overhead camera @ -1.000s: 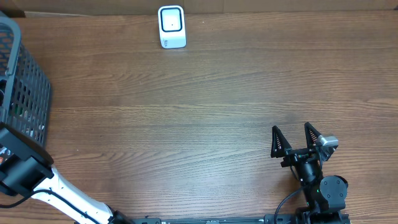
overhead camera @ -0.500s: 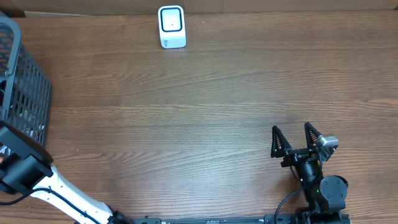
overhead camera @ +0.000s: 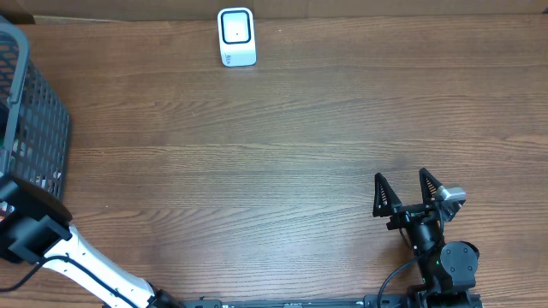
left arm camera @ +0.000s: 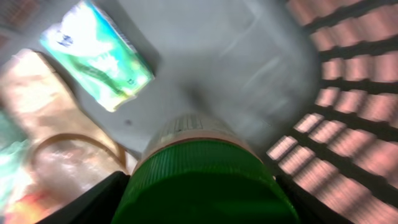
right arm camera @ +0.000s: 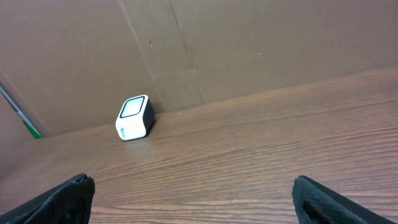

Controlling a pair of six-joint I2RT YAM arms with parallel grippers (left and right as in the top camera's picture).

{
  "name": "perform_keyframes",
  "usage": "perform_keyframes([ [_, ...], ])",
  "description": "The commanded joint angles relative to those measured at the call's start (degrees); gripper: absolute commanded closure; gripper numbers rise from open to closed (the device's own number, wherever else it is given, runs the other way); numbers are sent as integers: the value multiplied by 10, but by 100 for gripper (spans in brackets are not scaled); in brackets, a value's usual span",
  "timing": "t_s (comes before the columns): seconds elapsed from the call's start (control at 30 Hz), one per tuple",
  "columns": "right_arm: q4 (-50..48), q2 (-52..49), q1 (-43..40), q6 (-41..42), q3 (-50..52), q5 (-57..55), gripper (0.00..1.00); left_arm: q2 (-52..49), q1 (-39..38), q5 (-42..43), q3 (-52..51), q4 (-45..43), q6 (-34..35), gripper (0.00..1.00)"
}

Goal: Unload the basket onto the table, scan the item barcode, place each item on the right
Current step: 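Reach the left gripper into the basket and grasp the green-capped jar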

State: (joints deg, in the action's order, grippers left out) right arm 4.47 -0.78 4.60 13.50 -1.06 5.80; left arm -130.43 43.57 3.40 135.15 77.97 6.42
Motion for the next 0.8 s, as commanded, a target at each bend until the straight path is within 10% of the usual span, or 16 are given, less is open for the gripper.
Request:
perform_keyframes([
  [0.0, -3, 6, 3, 1, 6, 3, 0, 12, -1, 15, 138, 41, 56, 62],
  [0.33, -3, 6, 3, 1, 6, 3, 0, 59, -2, 176, 393, 102, 140, 72],
  [0.77, -3, 6, 3, 1, 6, 3, 0, 112, -139, 322, 430, 188, 68, 71],
])
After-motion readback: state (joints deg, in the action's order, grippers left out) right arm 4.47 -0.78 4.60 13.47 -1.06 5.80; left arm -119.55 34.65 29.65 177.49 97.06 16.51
